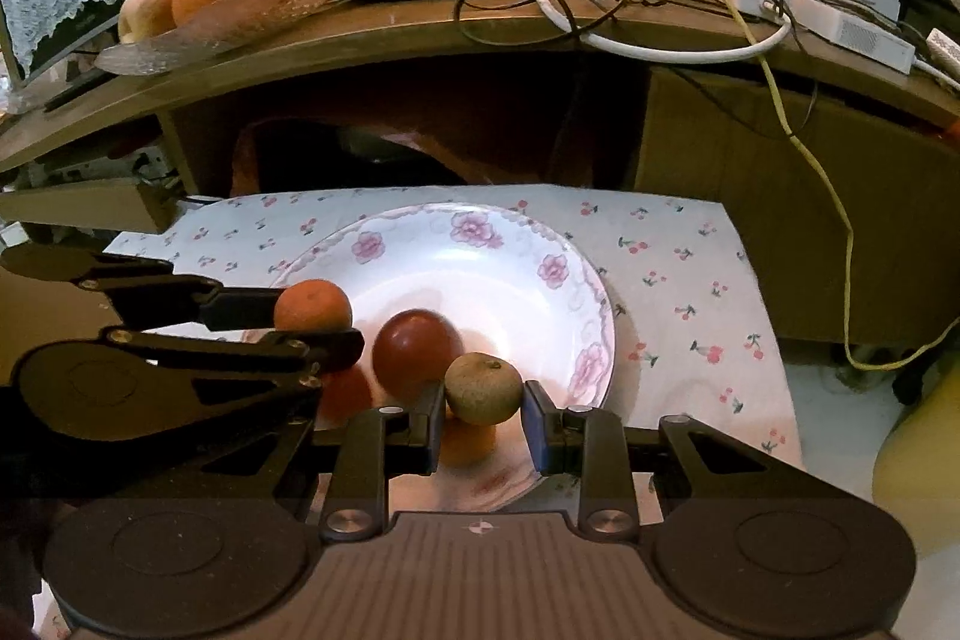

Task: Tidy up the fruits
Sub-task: 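Carry the kiwi and orange toward the white plate with both tools, then lower the kiwi and orange into the plate and open both tools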

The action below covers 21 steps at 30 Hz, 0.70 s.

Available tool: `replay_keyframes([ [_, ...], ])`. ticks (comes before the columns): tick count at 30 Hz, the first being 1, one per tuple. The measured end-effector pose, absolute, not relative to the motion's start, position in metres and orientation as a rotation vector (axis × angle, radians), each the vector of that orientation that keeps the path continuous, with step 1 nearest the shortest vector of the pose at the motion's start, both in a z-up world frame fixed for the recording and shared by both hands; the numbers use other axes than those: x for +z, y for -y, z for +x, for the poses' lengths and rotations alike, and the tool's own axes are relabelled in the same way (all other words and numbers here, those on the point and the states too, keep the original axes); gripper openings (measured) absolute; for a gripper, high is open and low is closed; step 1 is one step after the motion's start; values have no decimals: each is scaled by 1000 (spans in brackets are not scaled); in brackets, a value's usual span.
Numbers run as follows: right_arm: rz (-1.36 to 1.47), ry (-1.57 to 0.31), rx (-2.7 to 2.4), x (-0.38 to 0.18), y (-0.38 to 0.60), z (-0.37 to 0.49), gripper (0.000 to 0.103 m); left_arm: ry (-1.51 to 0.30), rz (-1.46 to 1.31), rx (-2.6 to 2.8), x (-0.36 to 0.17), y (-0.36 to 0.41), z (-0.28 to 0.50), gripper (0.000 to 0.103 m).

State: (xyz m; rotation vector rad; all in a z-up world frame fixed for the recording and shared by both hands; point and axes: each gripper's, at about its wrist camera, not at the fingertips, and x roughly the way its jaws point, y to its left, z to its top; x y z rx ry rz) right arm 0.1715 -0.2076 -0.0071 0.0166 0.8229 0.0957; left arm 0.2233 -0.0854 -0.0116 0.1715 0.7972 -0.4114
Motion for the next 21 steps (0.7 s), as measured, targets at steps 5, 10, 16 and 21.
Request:
replay_keyframes([
  [5, 4, -815, 105, -9, 207, 178, 31, -793, 175, -405, -14, 83, 226, 38],
  [10, 3, -816, 105, -11, 205, 180, 32, -797, 171, -403, -13, 82, 227, 38],
  [16, 6, -819, 102, -11, 206, 180, 32, -791, 180, -400, -11, 82, 226, 39],
  [21, 15, -813, 100, -10, 206, 179, 34, -780, 182, -399, -6, 81, 224, 41],
])
